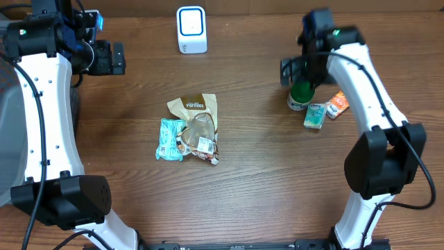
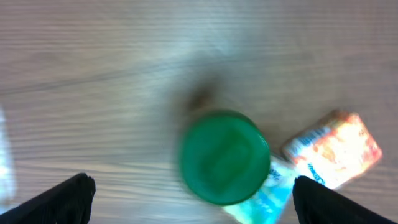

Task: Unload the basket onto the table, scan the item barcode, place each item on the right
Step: 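Carry the jar right and release it beside the tissue pack, then move the right gripper left and grasp the PanTree snack bag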

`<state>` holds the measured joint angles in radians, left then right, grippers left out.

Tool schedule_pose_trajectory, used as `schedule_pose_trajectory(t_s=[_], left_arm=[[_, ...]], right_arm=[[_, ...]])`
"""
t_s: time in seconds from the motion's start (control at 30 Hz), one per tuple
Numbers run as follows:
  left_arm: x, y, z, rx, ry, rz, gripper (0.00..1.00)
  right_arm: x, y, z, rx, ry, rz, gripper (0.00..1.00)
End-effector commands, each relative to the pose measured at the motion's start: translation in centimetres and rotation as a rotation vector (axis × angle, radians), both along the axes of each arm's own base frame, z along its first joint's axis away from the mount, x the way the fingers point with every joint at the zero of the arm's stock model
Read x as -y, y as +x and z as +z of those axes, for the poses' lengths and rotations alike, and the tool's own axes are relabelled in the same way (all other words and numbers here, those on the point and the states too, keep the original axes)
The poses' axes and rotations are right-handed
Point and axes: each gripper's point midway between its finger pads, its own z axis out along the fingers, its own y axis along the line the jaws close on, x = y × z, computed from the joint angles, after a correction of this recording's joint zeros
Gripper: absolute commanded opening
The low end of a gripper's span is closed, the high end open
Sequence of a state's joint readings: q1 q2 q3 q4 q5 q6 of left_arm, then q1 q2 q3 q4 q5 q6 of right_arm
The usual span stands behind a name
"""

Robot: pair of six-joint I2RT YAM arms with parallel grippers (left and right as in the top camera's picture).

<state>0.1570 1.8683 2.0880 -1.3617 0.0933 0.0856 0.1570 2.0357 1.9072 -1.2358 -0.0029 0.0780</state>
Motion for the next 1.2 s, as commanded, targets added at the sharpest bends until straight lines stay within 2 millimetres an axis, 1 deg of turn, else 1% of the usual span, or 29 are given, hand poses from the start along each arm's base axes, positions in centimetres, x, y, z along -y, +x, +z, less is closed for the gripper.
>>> schedule_pose_trajectory(t_s=[0.0,0.07,0.1,0.17,0.2,0.23,0.3,0.37,0.4,0.43,0.53,0.57,0.63,0.73,0.87,1.03,1.17], left_arm=[[-0.1,0.2,0.0,0.003,0.013,-0.017,1.00],[-0.1,0.2,0.0,0.003,0.013,-0.017,0.99],[-0.1,0.2,0.0,0.003,0.013,-0.017,0.99],[-0.1,0.2,0.0,0.003,0.013,-0.017,0.99],[-0.1,0.2,0.0,0.003,0.013,-0.017,1.00],[-0.1,0.2,0.0,0.003,0.012,-0.016,0.99],[-0.1,0.2,0.0,0.003,0.013,-0.017,1.00],[-0.1,0.2,0.0,0.003,0.013,-0.017,1.00],[-0.1,0.2,0.0,0.003,0.013,-0.017,1.00],[-0.1,0.2,0.0,0.003,0.013,-0.017,1.00],[-0.1,0.2,0.0,0.003,0.013,-0.017,0.99],[-0.1,0.2,0.0,0.003,0.013,-0.017,0.99],[-0.1,0.2,0.0,0.003,0.013,-0.017,1.00],[-0.1,0.2,0.0,0.003,0.013,-0.017,1.00],[-0.1,0.2,0.0,0.003,0.013,-0.017,1.00],[-0.1,0.2,0.0,0.003,0.013,-0.017,0.99],[-0.1,0.2,0.0,0.003,0.013,-0.017,0.99]], right_arm=[[-5.8,0.5,6.3,0.087,0.312,0.105,1.00],[-8.4,-0.1,7.6,0.080,0.454,0.165,1.00],[-9.4,-0.3,8.1,0.077,0.505,0.189,1.00],[-11.1,-0.8,8.0,0.058,0.569,0.227,1.00],[-11.9,-1.1,7.6,0.047,0.581,0.243,0.98],[-12.4,-1.4,7.2,0.035,0.581,0.252,0.92],[-14.0,-2.4,5.9,-0.005,0.578,0.278,0.84],[-15.7,-3.5,4.4,-0.044,0.568,0.291,0.71],[-16.6,-4.0,3.3,-0.068,0.555,0.266,0.66],[-17.1,-4.3,2.4,-0.082,0.543,0.245,0.64],[-18.9,-5.4,-0.5,-0.115,0.479,0.169,0.49],[-19.5,-5.8,-1.3,-0.123,0.463,0.151,0.43],[-20.9,-6.9,-2.5,-0.133,0.448,0.149,0.36],[-23.2,-8.2,-3.5,-0.130,0.450,0.181,0.29],[-25.2,-9.3,-4.8,-0.104,0.417,0.175,0.24],[-26.3,-10.6,-6.5,-0.100,0.379,0.170,0.21],[-27.3,-11.4,-8.5,-0.139,0.384,0.174,0.19]])
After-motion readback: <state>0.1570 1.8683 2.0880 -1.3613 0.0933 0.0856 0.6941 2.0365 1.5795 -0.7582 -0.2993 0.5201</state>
